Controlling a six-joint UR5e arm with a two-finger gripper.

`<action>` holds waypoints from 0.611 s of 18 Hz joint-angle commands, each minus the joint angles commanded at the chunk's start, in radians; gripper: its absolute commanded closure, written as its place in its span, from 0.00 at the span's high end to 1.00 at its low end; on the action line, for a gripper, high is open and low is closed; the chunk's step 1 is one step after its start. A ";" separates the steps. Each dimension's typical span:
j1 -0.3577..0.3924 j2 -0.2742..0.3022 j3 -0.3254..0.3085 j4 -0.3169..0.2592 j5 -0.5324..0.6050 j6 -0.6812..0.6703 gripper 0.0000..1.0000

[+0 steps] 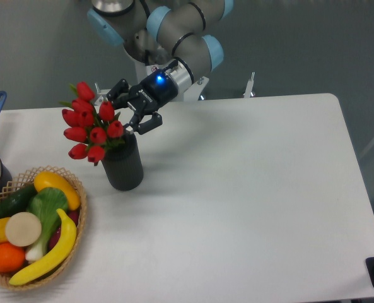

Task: Insert the flowers into the vase
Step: 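Open the gripper to release the tulip stems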

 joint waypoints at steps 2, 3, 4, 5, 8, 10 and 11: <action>0.006 0.005 0.005 -0.002 -0.002 -0.003 1.00; 0.014 0.006 0.006 0.000 -0.002 -0.002 1.00; 0.021 0.011 0.008 0.000 -0.002 -0.002 1.00; 0.025 0.014 0.012 0.002 -0.003 -0.003 1.00; 0.049 0.023 0.034 0.002 0.000 -0.002 1.00; 0.081 0.031 0.041 0.000 0.008 -0.009 1.00; 0.095 0.041 0.043 -0.002 0.009 -0.020 1.00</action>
